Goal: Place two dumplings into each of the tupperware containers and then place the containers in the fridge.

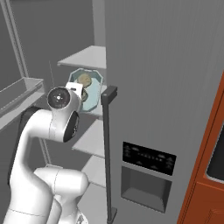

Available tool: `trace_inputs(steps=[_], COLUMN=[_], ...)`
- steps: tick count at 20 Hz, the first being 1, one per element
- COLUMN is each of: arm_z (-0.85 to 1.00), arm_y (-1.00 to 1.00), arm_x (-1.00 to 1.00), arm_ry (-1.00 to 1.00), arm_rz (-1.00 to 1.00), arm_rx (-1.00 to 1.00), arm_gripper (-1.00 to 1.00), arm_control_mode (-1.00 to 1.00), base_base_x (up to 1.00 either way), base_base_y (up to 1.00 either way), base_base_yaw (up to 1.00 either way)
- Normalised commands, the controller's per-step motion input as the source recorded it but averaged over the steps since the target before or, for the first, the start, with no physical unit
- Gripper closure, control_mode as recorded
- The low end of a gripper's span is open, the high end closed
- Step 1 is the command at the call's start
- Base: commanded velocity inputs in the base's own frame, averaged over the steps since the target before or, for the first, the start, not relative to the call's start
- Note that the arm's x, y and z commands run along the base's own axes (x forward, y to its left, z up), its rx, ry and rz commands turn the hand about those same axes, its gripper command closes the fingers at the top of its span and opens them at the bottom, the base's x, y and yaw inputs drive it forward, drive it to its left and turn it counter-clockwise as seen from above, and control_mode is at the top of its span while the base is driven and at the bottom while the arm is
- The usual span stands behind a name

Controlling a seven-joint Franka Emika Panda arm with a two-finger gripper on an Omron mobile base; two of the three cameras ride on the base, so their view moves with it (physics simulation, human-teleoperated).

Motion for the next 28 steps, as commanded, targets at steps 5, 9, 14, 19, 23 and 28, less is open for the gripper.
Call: trace_inputs(steps=[5, 9, 14, 19, 23, 28], arm_z=[0.67, 0.36, 0.31, 0.23, 0.26, 0.2], arm_y=[0.0, -0.08, -0.12, -0.07, -0.11, -0.12], arm_x=[0.51, 0.93, 1.0, 1.0, 1.0, 1.0], arm_ry=[0.02, 0.0, 0.02, 0.04, 0.05, 0.06], arm_rz=[-0.02, 0.0, 0.0, 0.0, 0.0, 0.0], arm_rx=[0.0, 0.0, 0.01, 0.0, 0.0, 0.0], arm_gripper=[1.0, 1.0, 1.0, 1.0, 1.0, 1.0], arm_control_mode=[-1.0, -1.0, -1.0, -1.0, -1.0, -1.0], base_base_x=[0.0, 0.0, 0.0, 0.0, 0.0, 0.0], base_base_y=[0.0, 0.0, 0.0, 0.0, 0.0, 0.0], base_base_yaw=[0.0, 0.0, 0.0, 0.0, 0.0, 0.0])
